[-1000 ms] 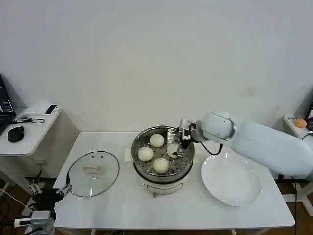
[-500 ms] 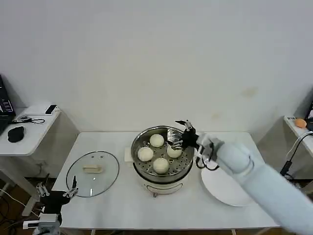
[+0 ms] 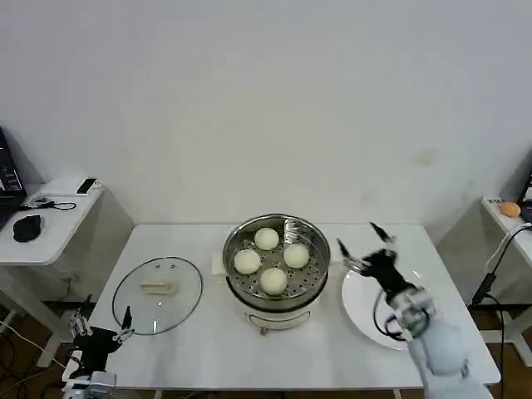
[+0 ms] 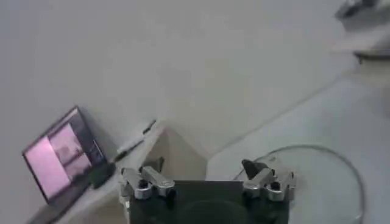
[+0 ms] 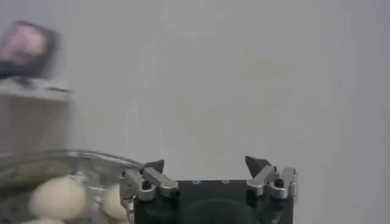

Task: Take steamed baozi put them in steamer then cover it.

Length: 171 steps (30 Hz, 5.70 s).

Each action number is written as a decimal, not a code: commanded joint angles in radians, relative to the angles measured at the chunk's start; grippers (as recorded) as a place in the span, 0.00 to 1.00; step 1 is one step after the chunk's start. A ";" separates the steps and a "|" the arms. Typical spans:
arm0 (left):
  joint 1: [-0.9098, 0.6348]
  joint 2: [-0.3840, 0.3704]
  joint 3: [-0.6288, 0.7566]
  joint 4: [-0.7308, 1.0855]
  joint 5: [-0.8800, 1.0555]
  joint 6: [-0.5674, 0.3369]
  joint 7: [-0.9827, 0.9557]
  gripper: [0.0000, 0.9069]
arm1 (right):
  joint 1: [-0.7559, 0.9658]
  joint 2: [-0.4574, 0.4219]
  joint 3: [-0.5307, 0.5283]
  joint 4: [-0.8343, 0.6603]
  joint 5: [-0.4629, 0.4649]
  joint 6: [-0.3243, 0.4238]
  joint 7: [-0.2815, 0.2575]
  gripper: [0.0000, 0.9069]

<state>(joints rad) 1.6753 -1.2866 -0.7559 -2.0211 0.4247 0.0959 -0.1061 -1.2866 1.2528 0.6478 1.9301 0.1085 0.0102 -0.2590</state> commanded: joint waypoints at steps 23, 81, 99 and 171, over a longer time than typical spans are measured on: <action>-0.323 0.231 0.205 0.488 0.767 -0.082 -0.097 1.00 | -0.346 0.217 0.306 0.049 -0.038 0.254 0.046 1.00; -0.643 0.240 0.408 0.789 0.726 -0.088 -0.100 0.00 | -0.381 0.314 0.324 0.038 -0.117 0.300 0.050 1.00; -0.625 0.228 0.388 0.781 0.743 -0.110 -0.077 0.00 | -0.378 0.307 0.310 0.025 -0.125 0.306 0.048 1.00; -0.762 -0.144 0.759 0.187 1.020 0.399 0.381 0.00 | -0.366 0.318 0.171 -0.094 -0.261 0.366 0.056 1.00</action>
<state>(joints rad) 0.9740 -1.2699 -0.0837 -1.8966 1.3151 0.4819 0.2155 -1.6523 1.5577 0.8237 1.8400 -0.1377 0.3717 -0.2037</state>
